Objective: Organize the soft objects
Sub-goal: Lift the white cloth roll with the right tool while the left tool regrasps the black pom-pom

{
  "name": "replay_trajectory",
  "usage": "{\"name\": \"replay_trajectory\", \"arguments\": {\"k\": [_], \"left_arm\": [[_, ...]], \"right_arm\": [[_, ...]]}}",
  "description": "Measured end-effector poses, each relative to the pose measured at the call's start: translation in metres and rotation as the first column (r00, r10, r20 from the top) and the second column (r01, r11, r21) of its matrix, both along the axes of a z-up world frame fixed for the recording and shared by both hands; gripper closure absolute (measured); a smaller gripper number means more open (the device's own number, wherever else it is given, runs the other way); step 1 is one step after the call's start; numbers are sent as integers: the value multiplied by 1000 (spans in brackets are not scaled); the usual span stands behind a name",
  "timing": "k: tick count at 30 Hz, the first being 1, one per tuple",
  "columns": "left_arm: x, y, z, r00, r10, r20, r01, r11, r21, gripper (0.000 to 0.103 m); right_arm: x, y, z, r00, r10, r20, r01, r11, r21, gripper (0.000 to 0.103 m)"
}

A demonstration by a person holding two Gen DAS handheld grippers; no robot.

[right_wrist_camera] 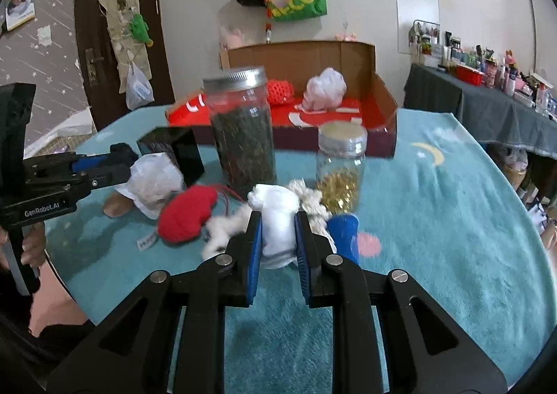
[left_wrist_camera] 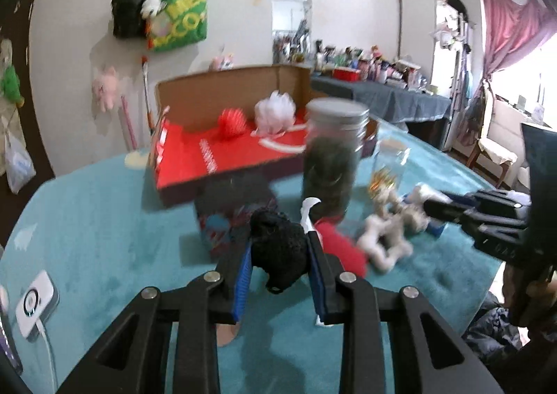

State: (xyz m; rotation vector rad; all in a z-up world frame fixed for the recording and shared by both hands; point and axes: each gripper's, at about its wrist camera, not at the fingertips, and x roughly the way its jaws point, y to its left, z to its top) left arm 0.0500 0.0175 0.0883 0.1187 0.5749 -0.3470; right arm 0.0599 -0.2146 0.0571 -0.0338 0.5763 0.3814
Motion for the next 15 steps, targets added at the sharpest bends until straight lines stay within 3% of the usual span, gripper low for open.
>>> {"name": "replay_trajectory", "arguments": {"k": [3,7,15], "left_arm": [[3,-2,6,1000,-11,16,11,1000,6,72],[16,3,-3,998,-31,-60,29,999,-43,72],[29,15,-42,987,71,-141,-62,996,61,71]], "right_arm": [[1,1,2,1000,2,5,-2,1000,6,85],[2,-1,1,1000,6,-3,-6,1000,17,85],[6,-3,-11,999,6,-51,-5,1000,24,85]]}}
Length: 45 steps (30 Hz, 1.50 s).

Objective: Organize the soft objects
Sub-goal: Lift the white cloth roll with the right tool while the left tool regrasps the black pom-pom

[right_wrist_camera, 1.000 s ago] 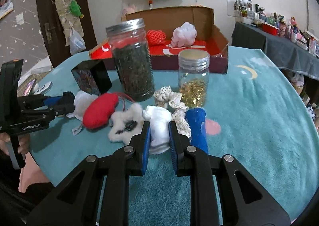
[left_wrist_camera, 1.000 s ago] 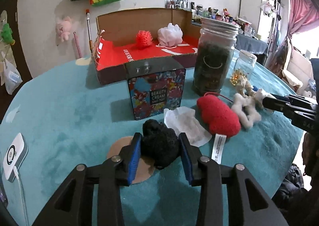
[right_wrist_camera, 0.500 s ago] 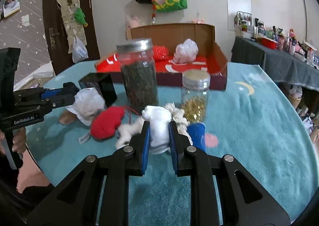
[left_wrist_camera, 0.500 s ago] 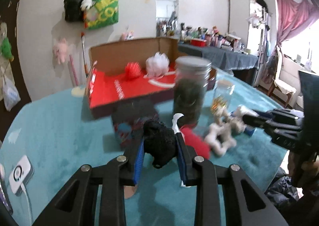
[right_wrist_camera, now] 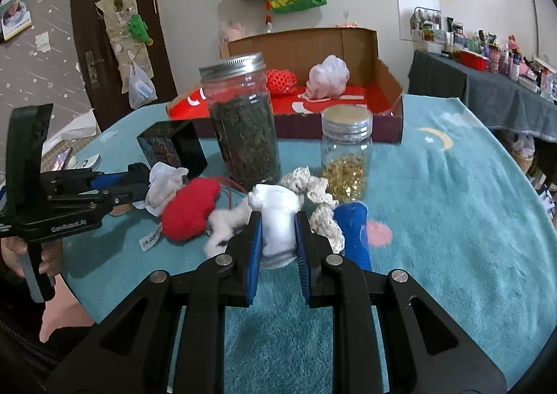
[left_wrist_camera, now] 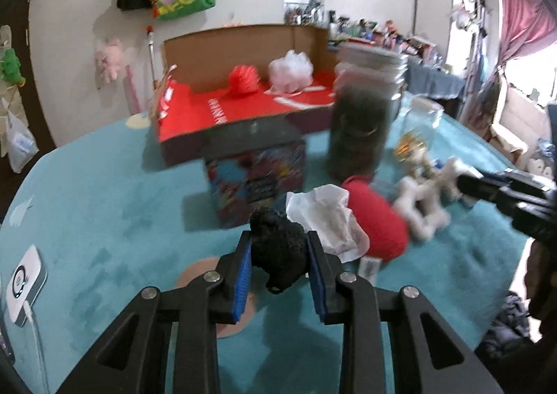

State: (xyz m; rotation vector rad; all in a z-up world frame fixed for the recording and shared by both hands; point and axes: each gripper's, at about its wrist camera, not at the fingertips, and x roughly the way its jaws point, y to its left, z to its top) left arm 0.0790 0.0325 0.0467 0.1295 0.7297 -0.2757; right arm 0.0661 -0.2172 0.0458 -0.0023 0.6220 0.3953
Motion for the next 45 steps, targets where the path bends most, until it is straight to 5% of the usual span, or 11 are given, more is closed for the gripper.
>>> {"name": "replay_trajectory", "arguments": {"k": [11,17,34,37,38,45], "left_arm": [[-3,13,-4,1000,11,-3,-11,1000,6,62],[-9,17,2,1000,-1,11,1,1000,-19,42],[4,25,2,999,-22,-27,23,1000,10,41],[6,26,0,998,-39,-42,39,999,-3,55],[7,26,0,997,-49,-51,49,999,-15,76],[-2,27,14,999,-35,0,35,999,-24,78]], "right_arm": [[2,2,-5,1000,7,-11,-7,1000,-13,85],[5,2,-10,999,13,-42,-12,1000,8,85],[8,0,-26,990,52,-132,-46,998,52,80],[6,-1,-26,992,50,-118,-44,998,49,80],[5,-2,-25,993,48,-106,-43,998,51,80],[-8,-3,-14,998,53,-25,-52,998,47,81]]}}
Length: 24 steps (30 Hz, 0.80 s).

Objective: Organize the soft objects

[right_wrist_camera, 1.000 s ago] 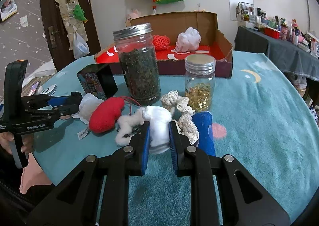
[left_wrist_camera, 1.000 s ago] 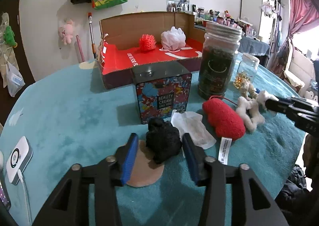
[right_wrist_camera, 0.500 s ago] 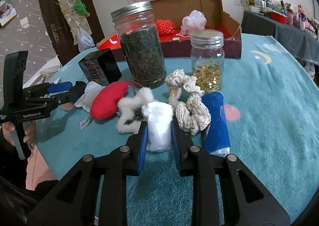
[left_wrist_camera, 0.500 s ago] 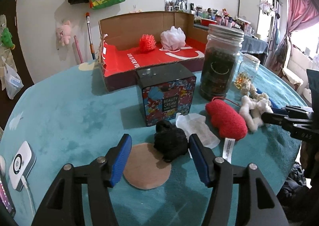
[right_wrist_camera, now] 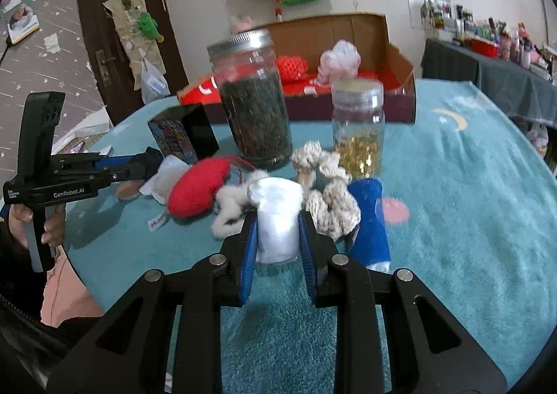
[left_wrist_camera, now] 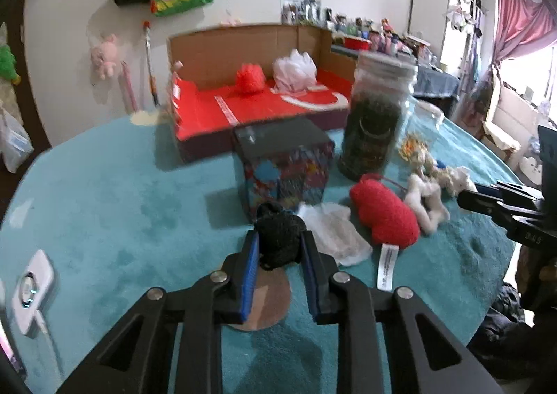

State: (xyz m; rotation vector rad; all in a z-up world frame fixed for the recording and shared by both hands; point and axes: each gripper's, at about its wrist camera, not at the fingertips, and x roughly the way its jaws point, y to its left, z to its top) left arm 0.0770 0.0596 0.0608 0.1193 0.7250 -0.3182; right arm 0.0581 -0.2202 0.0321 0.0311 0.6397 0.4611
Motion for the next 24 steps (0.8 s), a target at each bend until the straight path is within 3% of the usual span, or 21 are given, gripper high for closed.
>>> {"name": "replay_trajectory", "arguments": {"k": [4,12,16,24], "left_arm": [[-8,-4,15,999,7,48,-6,999,-37,78],[-21,-47,28,990,-67,127,84,987,-137,78],[-18,-69,18,990,-103,95,120,976,-184,78],[-17,-84,10,989,-128,77,141,973,-184,78]], "right_arm": [[-1,1,11,1000,2,24,-2,1000,10,81],[3,7,24,999,-23,46,22,999,23,81],[5,8,26,998,-31,54,29,999,34,81],[8,9,25,999,-23,44,21,999,40,81]]}}
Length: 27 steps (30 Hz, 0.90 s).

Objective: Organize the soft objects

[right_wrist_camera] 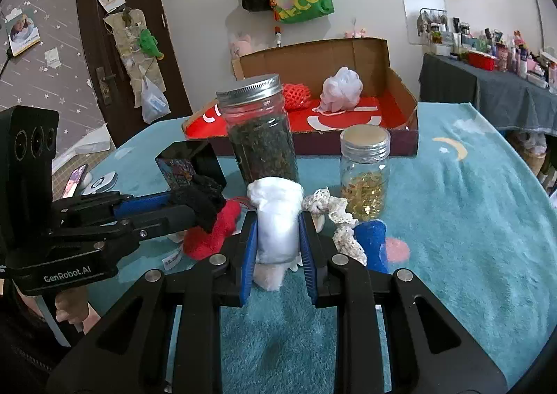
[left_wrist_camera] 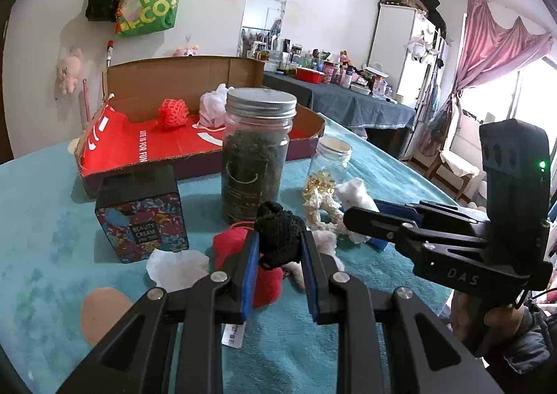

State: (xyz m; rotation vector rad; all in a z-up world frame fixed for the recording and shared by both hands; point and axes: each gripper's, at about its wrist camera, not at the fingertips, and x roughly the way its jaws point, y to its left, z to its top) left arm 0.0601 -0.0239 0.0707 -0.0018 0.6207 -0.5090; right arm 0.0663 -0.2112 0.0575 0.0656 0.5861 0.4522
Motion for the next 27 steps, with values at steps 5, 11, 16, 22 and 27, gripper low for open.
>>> {"name": "replay_trajectory", "arguments": {"k": [5,11,16,22,27], "left_arm": [[-1,1,1,1000,9,2,-9,1000,0,78],[0,26,4,998,61,-3,-61,998,-3,78],[-1,61,8,989,148,-12,-148,989,18,78],[6,100,6,971,236,-47,-234,971,48,78],[21,121,0,960,267,-81,-261,962,74,78]], "right_arm": [[2,0,-2,1000,4,-13,-4,1000,3,81],[2,-5,-2,1000,-15,-17,15,1000,-7,81],[5,-23,0,998,-52,-34,51,998,-21,81],[12,-47,4,993,-103,-51,101,994,-43,81],[27,-64,1,988,-128,-90,123,991,-58,81]]}}
